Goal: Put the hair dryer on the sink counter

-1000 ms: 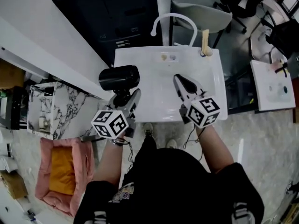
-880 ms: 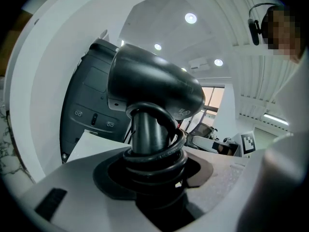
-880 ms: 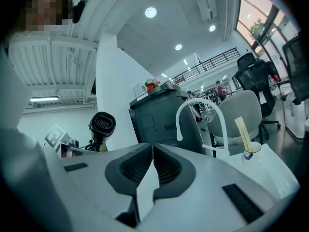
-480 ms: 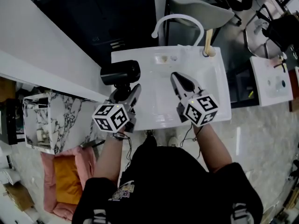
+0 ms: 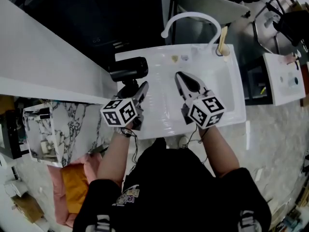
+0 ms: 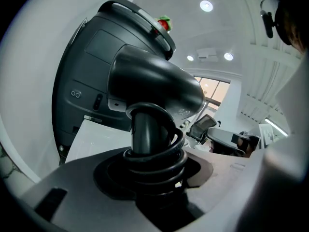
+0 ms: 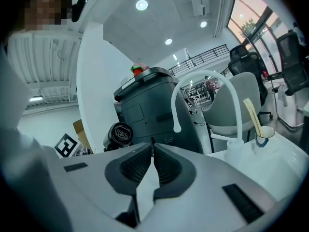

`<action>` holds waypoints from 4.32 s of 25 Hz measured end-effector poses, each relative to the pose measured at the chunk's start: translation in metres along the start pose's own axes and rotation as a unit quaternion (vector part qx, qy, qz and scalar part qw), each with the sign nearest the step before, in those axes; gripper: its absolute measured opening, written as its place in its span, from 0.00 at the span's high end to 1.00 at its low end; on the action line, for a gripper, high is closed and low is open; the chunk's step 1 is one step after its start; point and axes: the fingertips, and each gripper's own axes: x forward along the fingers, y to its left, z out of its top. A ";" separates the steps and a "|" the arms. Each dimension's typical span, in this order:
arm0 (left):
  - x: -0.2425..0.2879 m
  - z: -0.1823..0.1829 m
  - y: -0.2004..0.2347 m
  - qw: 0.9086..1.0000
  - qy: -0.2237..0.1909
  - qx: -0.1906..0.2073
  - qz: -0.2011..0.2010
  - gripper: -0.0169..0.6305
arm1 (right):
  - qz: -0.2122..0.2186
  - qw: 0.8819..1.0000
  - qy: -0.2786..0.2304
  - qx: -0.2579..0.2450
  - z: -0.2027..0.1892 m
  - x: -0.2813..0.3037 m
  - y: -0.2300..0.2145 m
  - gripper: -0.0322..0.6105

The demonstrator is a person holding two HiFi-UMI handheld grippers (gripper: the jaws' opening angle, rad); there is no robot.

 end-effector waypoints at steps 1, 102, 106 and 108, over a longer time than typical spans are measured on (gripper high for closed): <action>0.005 -0.002 0.006 1.000 0.006 -0.005 0.002 0.64 | -0.002 1.000 0.001 0.003 -0.002 0.003 0.000 0.92; -0.099 -0.062 -0.134 0.977 -0.129 0.071 0.157 0.97 | 0.082 0.996 0.005 -0.038 -0.025 -0.185 0.029 0.95; -0.134 -0.077 -0.179 0.973 -0.150 0.093 0.147 0.97 | 0.105 0.994 -0.001 -0.042 -0.024 -0.214 0.041 0.95; -0.150 -0.085 -0.194 0.970 -0.155 0.107 0.151 0.97 | 0.117 0.992 0.001 -0.041 -0.027 -0.223 0.048 0.95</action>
